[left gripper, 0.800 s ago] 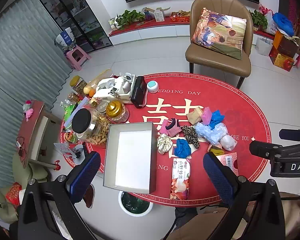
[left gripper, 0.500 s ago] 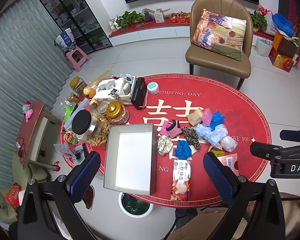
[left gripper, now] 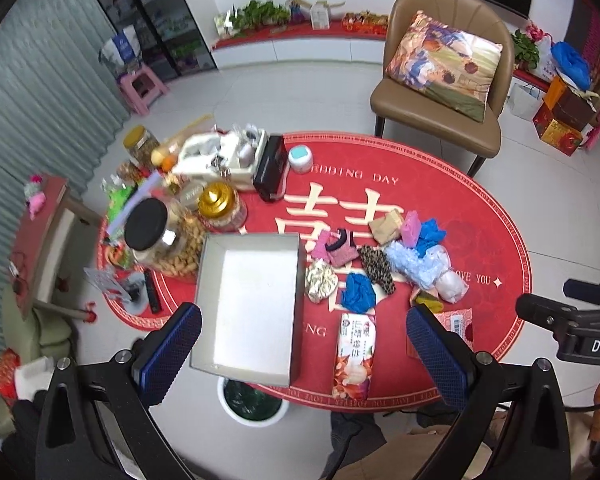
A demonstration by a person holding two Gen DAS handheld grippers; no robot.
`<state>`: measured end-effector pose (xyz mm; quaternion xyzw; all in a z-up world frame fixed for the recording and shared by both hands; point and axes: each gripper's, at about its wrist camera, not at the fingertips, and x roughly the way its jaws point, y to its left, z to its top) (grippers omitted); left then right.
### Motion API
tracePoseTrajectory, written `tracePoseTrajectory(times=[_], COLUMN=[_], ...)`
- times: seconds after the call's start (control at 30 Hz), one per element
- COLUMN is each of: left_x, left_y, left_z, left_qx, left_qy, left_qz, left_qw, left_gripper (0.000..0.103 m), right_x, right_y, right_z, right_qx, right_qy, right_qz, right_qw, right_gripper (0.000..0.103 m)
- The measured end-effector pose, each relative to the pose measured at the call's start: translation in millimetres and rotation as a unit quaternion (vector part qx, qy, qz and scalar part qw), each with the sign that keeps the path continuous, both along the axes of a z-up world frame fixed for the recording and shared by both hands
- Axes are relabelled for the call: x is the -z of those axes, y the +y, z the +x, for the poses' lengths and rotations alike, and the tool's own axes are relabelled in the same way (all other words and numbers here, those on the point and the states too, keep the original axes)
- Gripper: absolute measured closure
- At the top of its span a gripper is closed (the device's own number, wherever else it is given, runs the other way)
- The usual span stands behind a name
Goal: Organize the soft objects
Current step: 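Move both tools toward the pile of soft items on the rug, then grasp the white bundle with the right tool while the left tool grasps the striped knit hat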
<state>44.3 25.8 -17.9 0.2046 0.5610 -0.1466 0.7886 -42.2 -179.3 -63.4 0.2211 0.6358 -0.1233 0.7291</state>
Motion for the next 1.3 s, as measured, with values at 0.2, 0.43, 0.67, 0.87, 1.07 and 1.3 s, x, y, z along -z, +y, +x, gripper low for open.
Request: tracePoseTrajectory(times=[0.2, 0.43, 0.67, 0.87, 1.07, 1.3], left_x=[45, 121, 184, 224, 276, 329], left_y=[23, 10, -29, -64, -86, -114], left_z=[27, 52, 84, 111, 138, 157], left_qx=[-0.003, 0.034, -0.005, 0.004, -0.01, -0.014], left_qy=[0.101, 0.192, 0.199, 0.173, 0.158, 0.148], left_qz=[-0.005, -0.023, -0.017, 0.003, 0.016, 0.041], left_qw=[0.9949, 0.9806, 0.9798, 0.9849, 0.9872, 0.988], left_gripper=[0.0, 0.0, 0.0, 0.0, 0.0, 0.0], right_x=[27, 70, 116, 163, 223, 270], right_y=[5, -17, -58, -91, -112, -120], right_z=[-7, -23, -34, -9, 17, 38], right_qx=[0.034, 0.11, 0.13, 0.116, 0.072, 0.026], right_qy=[0.003, 0.047, 0.076, 0.092, 0.121, 0.099], right_qz=[-0.012, 0.011, 0.009, 0.014, 0.01, 0.045], right_qw=[0.999, 0.993, 0.989, 0.989, 0.99, 0.994], right_gripper=[0.0, 0.0, 0.0, 0.0, 0.0, 0.0])
